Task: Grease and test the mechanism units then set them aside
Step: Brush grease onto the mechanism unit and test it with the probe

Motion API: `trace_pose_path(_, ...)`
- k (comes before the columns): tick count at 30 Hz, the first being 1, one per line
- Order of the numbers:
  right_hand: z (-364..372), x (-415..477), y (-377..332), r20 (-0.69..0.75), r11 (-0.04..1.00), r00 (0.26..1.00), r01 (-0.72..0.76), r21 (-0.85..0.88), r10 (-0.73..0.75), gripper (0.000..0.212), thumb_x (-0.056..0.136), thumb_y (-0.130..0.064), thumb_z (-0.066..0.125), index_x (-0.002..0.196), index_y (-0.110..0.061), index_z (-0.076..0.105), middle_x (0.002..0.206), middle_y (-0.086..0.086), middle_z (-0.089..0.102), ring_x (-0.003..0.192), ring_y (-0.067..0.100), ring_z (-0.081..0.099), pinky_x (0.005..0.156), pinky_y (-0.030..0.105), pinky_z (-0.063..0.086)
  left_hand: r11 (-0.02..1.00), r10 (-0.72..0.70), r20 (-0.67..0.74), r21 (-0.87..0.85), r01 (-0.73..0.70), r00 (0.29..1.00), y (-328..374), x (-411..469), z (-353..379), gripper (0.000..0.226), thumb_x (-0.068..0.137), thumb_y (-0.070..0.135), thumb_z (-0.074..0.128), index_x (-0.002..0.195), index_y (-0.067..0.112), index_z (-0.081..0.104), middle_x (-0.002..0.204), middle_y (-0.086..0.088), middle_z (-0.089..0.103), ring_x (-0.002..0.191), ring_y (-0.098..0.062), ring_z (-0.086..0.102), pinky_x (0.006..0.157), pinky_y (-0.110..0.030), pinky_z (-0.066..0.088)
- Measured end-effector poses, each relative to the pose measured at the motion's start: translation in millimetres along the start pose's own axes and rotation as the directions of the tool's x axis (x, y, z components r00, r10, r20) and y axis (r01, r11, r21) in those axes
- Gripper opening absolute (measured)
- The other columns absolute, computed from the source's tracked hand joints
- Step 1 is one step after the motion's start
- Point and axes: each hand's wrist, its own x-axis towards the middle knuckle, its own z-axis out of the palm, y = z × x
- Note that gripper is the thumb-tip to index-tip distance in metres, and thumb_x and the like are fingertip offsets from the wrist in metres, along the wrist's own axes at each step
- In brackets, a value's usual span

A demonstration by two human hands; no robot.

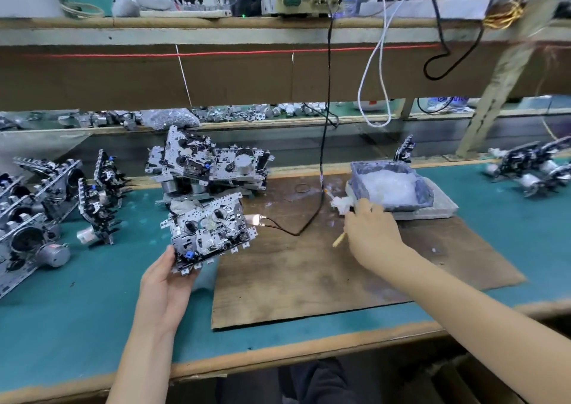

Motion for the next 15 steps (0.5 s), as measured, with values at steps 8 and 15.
trace_pose_path(8,10.9,-1.6,0.7,0.165,1.000,0.986,0.013,-0.020,-0.010,0.030,0.092,-0.007,0.048,0.122,-0.007,0.052,0.136,0.019,0.031,0.118,0.034,0.040,0.093,0.037,0.037,0.998,-0.031,-0.002,-0.054,0.031,1.000,-7.7,-0.9,16.0,0.056,0.101,0.019,0.034,0.066,0.019,0.078,0.082,0.004,0.073,0.074,-0.006,0.069,0.066,-0.020,0.056)
trace_pose_path(15,-8.7,-9.4,-13.0,-0.295,0.689,0.930,0.363,0.627,-0.220,0.024,0.090,-0.012,0.048,0.099,-0.006,0.069,0.096,0.007,0.066,0.092,0.020,0.057,0.081,0.032,0.043,0.995,-0.054,-0.032,-0.080,0.052,0.998,-12.3,-1.0,24.4,0.052,0.100,0.022,0.036,0.070,0.020,0.079,0.085,0.004,0.074,0.076,-0.008,0.069,0.069,-0.023,0.055)
